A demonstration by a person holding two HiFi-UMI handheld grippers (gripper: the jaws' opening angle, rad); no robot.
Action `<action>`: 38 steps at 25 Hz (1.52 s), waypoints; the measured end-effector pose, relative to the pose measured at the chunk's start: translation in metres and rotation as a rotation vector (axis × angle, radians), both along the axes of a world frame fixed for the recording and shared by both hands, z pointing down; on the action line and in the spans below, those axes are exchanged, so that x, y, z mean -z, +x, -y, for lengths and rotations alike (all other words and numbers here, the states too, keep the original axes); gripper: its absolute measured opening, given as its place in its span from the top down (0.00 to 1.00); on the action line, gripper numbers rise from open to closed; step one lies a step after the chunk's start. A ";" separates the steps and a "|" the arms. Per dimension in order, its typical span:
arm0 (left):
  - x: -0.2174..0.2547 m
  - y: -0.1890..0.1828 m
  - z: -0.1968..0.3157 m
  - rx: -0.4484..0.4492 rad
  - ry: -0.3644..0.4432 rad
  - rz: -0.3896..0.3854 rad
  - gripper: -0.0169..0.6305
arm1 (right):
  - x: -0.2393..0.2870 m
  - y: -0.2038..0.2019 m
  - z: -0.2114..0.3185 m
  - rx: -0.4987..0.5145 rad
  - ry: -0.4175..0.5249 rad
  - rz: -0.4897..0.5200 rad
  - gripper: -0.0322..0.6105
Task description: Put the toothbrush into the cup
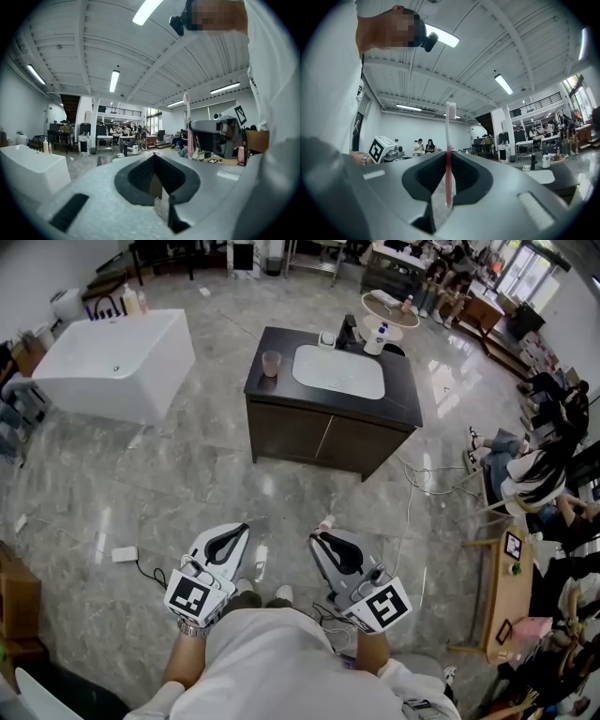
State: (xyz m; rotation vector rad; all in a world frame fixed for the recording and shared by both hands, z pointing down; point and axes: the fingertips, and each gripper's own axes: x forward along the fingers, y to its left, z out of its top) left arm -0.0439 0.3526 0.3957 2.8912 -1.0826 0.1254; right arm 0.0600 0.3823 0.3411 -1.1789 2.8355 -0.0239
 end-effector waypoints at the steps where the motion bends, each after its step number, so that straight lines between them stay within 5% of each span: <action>1: -0.001 0.001 0.001 0.003 -0.002 -0.002 0.97 | -0.001 0.001 0.001 0.002 -0.001 0.001 0.87; 30: -0.011 0.061 0.054 0.041 0.011 0.066 0.97 | -0.018 0.078 0.052 -0.001 0.030 0.080 0.87; 38: -0.036 0.043 0.134 0.024 -0.028 0.036 0.97 | -0.037 0.060 0.124 -0.032 -0.007 0.057 0.87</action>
